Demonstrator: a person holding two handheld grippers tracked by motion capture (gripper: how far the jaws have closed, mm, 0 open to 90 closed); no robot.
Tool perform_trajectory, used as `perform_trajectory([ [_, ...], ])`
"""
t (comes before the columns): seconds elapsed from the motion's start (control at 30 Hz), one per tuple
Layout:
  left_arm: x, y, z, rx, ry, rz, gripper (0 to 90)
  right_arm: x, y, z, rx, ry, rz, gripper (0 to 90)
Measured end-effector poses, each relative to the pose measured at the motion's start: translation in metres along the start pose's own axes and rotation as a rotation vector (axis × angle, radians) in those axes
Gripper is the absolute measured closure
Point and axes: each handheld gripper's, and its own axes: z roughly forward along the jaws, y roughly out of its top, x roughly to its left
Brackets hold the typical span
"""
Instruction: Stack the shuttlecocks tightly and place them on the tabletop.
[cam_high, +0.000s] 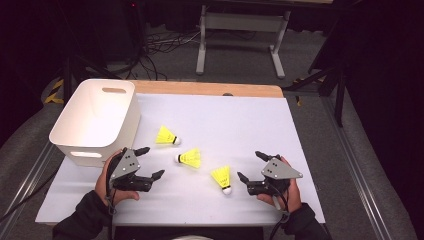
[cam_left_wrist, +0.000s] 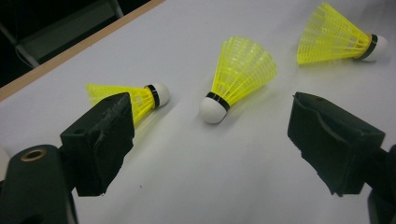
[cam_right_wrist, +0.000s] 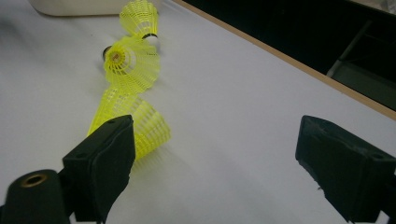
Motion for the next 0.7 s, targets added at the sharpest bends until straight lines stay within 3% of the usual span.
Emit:
perform_trajectory([
  [0.17, 0.003, 0.01, 0.011, 0.021, 0.002, -0.011, 13.5, 0.0, -0.002, 0.001, 0.015, 0.009, 0.002, 12.6],
  [0.23, 0.004, 0.014, 0.015, 0.025, 0.024, -0.005, 13.3, 0.0, -0.002, 0.001, 0.018, 0.011, 0.001, 12.8],
  [0.47, 0.019, 0.03, 0.033, 0.048, 0.054, -0.062, 13.6, 0.002, -0.005, 0.004, 0.04, 0.026, -0.008, 13.6],
  [0.6, 0.029, 0.034, 0.052, 0.067, 0.07, -0.125, 13.6, 0.002, -0.006, 0.005, 0.048, 0.03, -0.008, 14.3],
  [0.7, 0.033, 0.033, 0.061, 0.094, 0.09, -0.134, 13.5, 0.002, -0.006, 0.005, 0.054, 0.03, -0.01, 14.3],
])
